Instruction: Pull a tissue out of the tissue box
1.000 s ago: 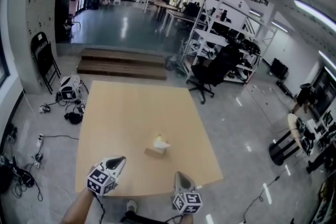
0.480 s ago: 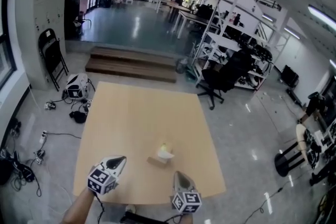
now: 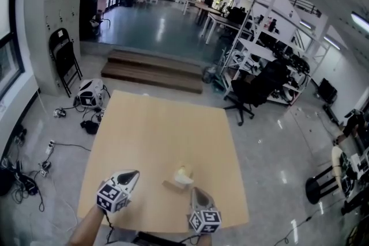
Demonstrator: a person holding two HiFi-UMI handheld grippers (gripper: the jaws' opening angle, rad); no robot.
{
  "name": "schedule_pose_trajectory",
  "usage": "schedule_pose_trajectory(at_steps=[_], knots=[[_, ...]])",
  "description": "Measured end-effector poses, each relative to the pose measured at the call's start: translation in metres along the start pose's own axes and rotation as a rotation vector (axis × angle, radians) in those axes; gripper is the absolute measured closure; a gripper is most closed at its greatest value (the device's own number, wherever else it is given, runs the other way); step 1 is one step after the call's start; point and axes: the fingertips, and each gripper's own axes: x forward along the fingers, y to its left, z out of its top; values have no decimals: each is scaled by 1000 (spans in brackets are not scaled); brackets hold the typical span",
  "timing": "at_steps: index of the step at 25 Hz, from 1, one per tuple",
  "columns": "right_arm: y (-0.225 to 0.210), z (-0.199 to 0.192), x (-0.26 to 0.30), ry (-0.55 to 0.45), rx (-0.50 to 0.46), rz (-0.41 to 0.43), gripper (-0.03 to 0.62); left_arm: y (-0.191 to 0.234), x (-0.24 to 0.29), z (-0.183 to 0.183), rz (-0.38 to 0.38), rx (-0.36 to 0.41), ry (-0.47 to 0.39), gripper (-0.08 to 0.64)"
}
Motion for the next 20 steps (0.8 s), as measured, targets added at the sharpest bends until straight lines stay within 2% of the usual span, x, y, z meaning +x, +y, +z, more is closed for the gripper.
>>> schedule_pose_trajectory(at_steps=[9,20], knots=[[-20,5,23,2,5,8,581,5,31,0,1,-10,9,552],[-42,-7,40,22,32,13,581,8,55,-6,-8,-6,27,552]])
